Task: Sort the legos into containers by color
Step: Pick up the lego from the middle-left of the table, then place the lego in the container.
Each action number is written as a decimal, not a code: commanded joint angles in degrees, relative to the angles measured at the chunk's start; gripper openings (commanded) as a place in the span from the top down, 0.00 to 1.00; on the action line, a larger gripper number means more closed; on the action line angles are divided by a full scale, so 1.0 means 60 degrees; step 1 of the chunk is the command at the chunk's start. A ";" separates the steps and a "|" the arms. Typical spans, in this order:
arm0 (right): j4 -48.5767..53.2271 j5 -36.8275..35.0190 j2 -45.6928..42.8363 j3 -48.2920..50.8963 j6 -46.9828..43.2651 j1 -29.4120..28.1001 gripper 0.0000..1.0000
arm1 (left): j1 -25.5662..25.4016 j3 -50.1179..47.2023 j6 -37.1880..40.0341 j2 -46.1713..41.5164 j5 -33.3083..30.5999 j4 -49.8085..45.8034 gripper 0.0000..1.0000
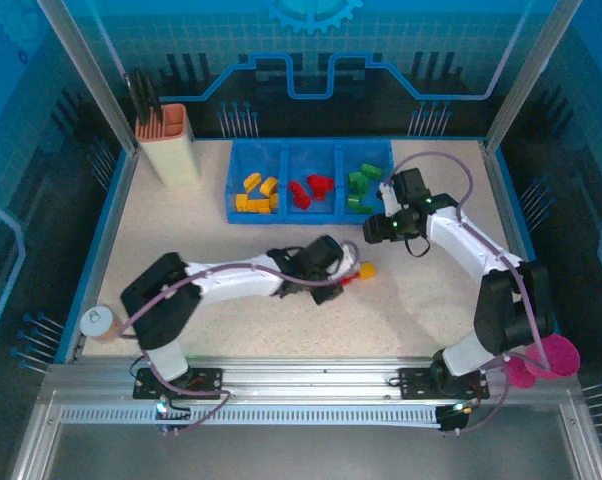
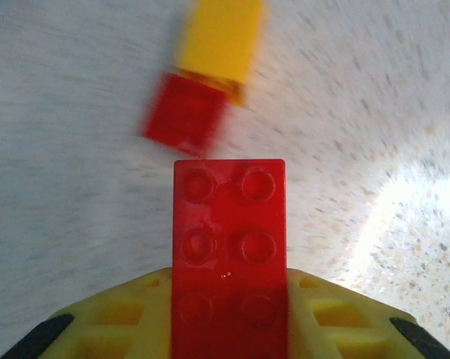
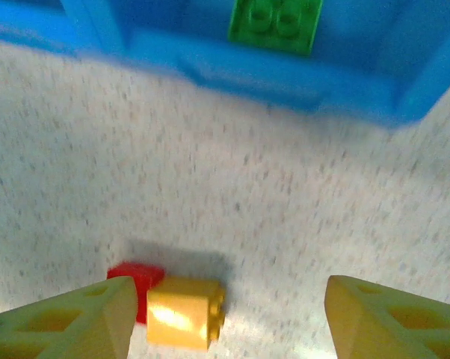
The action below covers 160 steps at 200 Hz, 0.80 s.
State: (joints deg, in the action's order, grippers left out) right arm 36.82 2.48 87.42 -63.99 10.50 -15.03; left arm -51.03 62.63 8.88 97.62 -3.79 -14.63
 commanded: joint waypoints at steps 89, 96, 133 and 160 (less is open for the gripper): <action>-0.1317 0.0901 -0.0193 0.2204 0.3003 -0.1051 0.29 | 0.3653 0.4523 -0.0075 0.1027 -0.0022 -0.1448 0.82; -0.1360 0.0848 -0.0058 0.2212 0.3070 -0.1104 0.29 | 0.3783 0.4847 -0.0201 0.1340 0.0011 -0.1561 0.82; -0.1332 0.0430 0.0665 0.2004 0.3041 -0.1251 0.28 | 0.3978 0.6026 -0.0339 0.2757 0.0060 -0.1818 0.82; -0.1432 0.0277 0.1037 0.1856 0.2998 -0.1260 0.28 | 0.4000 0.6583 -0.0337 0.3385 0.0087 -0.1941 0.81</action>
State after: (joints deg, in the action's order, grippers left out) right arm 29.19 5.65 91.81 -51.44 27.53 -21.98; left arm -27.00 98.10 7.51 115.79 -3.18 -23.70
